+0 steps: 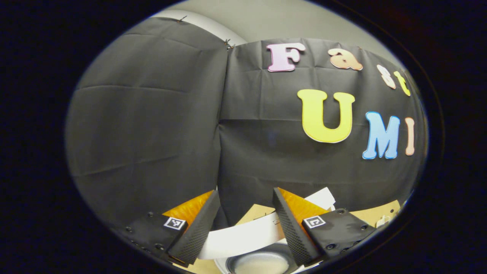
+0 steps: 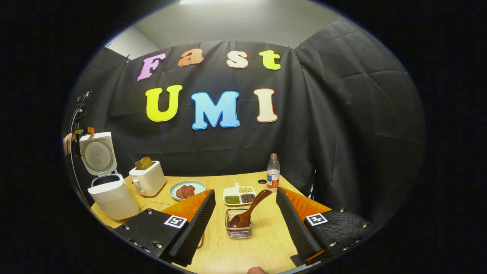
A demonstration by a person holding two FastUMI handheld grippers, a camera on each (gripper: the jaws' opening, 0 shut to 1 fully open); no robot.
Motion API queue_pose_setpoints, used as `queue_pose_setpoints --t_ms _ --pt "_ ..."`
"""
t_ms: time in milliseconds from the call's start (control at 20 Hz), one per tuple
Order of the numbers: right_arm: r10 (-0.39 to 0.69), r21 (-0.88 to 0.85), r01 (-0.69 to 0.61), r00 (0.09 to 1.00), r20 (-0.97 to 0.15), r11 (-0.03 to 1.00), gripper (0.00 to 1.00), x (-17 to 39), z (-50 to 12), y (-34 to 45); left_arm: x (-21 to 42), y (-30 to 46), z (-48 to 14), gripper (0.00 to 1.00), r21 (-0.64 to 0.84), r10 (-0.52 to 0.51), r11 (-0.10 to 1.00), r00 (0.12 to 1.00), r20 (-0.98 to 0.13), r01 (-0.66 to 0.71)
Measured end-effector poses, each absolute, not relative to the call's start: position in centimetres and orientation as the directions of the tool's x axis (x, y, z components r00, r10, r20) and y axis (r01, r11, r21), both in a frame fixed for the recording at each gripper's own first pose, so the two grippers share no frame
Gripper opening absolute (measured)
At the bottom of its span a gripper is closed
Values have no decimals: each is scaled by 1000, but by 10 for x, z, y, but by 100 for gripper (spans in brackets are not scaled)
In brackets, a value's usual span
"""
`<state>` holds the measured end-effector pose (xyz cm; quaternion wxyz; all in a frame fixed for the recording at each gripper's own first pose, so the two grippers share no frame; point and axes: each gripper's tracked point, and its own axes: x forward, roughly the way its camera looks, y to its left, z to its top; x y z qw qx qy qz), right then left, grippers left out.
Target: Close the left gripper, press the button to open the rice cooker; take a wooden spoon from the chopstick holder with the right hand, scoop a spoonful of rice and pour it into the rice cooker, then put the wooden spoon back into the chopstick holder.
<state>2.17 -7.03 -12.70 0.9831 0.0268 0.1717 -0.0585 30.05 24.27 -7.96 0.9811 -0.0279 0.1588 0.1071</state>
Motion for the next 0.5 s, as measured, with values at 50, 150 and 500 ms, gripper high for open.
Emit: queue_pose_setpoints --t_ms 50,150,500 --pt "-100 32 117 935 -340 993 98 23 -127 -73 295 236 -82 94 -24 197 976 926 -322 -216" --pt "-92 33 109 937 -338 993 98 26 -126 -78 284 225 -87 96 -22 193 977 925 -328 -212" --pt "-62 29 77 933 -353 997 98 31 -134 -88 246 184 -114 97 -42 161 981 916 -369 -190"
